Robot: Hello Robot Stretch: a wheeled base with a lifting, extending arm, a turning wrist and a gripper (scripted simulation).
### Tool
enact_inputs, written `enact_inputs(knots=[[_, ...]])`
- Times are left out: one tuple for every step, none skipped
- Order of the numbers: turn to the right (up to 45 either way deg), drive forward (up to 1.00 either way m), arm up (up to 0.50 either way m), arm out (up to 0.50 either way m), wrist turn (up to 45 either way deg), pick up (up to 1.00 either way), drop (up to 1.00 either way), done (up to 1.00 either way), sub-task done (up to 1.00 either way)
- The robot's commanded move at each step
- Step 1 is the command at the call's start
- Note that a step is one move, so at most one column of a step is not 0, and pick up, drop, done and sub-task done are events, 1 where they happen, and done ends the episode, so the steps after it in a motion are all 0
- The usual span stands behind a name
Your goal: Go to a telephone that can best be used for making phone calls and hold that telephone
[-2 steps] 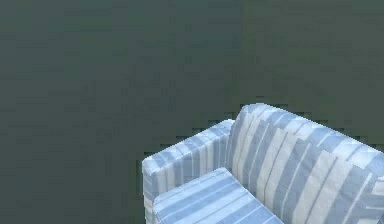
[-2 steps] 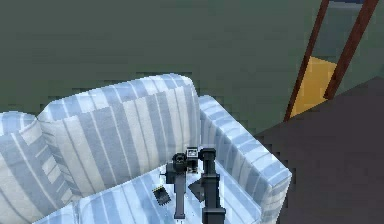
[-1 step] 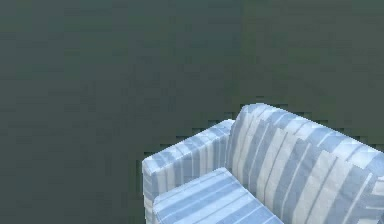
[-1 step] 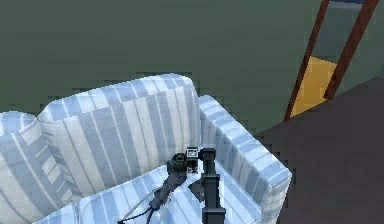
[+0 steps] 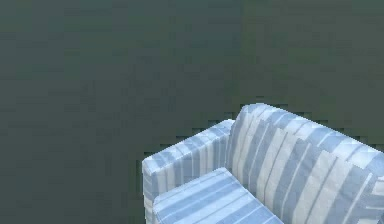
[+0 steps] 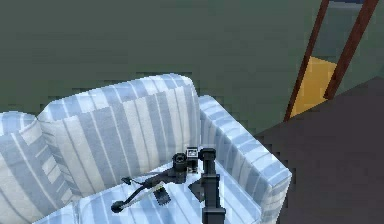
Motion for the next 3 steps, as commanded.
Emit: enact_inputs(knots=[[0.0,0.00,0.00,0.00,45.0,0.00,0.00,0.00,0.00],[0.0,0.00,0.00,0.00,6.0,0.00,0.00,0.00,0.00],[0.0,0.00,-0.30,0.00,0.0,0.00,0.00,0.00,0.00]])
